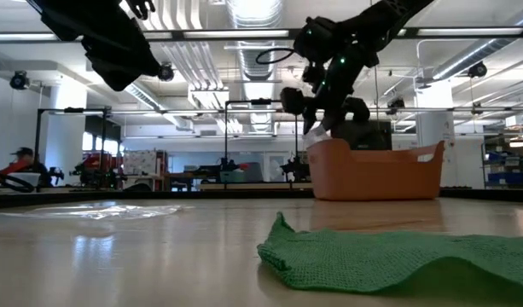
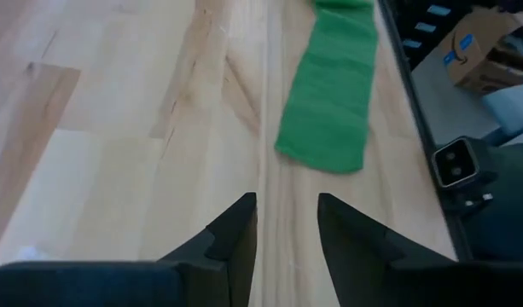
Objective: Roll bandage
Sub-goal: Put the transparent zip bag into the orange bin
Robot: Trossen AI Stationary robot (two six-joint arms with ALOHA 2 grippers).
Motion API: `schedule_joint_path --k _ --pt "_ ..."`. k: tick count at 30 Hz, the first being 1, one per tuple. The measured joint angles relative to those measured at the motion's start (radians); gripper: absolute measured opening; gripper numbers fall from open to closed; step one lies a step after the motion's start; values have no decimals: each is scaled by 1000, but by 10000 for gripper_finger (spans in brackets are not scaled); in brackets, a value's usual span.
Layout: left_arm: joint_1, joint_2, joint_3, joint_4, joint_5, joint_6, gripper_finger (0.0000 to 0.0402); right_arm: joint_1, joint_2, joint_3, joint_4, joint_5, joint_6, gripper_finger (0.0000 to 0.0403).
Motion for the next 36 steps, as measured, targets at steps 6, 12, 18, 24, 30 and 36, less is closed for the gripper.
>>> schedule_joint_path --k 6,12,18,24,30,36 --pt "-31 0 -2 50 -27 -1 116 3 -47 26 -4 -2 -22 192" --pt "-62 0 -2 64 -78 2 116 38 -139 26 -104 -8 -115 219" --pt "-66 0 -8 68 -82 5 116 194 -232 -8 -156 -17 -207 226" --pt "-65 6 -26 68 -82 2 118 429 -256 -64 -143 -47 -299 213" --pt "-59 10 -29 91 -180 62 116 471 -200 -73 -80 -65 -53 196" --pt "-54 10 -29 141 -222 169 121 392 -88 -70 -109 -93 78 183"
